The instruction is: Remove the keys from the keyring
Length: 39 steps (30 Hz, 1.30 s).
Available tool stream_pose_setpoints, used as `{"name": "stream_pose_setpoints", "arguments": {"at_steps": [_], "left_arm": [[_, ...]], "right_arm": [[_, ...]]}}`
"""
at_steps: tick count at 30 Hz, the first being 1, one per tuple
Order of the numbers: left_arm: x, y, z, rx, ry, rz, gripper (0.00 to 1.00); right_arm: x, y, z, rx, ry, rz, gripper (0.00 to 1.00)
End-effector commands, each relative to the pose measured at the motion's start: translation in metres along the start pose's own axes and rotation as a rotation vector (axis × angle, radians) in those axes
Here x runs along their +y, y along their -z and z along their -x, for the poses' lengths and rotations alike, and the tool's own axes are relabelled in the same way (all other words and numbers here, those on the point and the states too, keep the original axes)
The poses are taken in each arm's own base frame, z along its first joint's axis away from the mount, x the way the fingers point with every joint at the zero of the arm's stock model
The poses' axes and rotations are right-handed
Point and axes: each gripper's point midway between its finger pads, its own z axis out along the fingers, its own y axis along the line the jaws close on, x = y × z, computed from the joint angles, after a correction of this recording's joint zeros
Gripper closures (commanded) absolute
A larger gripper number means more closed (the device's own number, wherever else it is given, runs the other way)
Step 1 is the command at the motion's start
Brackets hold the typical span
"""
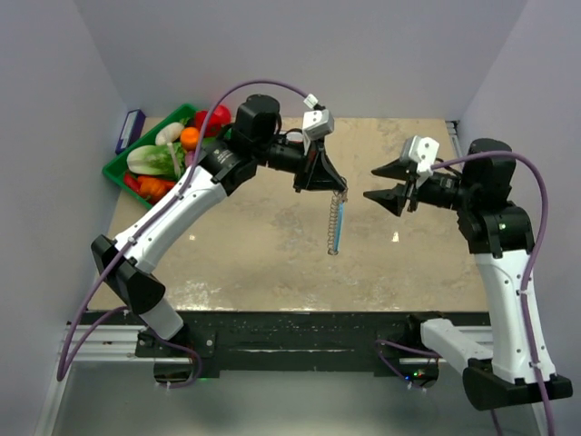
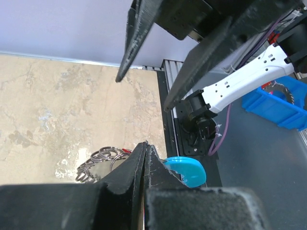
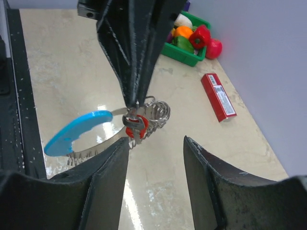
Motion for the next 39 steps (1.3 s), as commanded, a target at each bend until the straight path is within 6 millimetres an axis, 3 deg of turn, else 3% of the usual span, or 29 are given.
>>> {"name": "stream_pose_setpoints", "arguments": {"at_steps": [1,8,20,28,39], "left_arm": [[-0.017,0.016,0.032,-0.078,-0.092,-0.01,1.0],[-0.016,0.017,0.034,-0.089,-0.079,-0.02,1.0],[-0.006,0.008,0.026,-0.087,-0.026,-0.037,1.0],[0.0,-0.01,0.012,-0.072,0.021,-0.063,1.0],[-0.006,-0.018,0.02,-0.07,-0.001,-0.093,1.0]], "right_arm": [[0.002,0.005,0.021,-0.151,-0.069,0.128,0.47],[0.015,-0.004,0.002,-0.245,-0.186,0.325,0.47],[0.012,-0.009,0.007,-0.256,-0.184,0.289,0.51],[0.006,-0.014,0.01,-0.266,-0.219,0.265,0.54],[-0.002,-0.024,-0.002,-0.243,-0.204,0.21,0.6]]}}
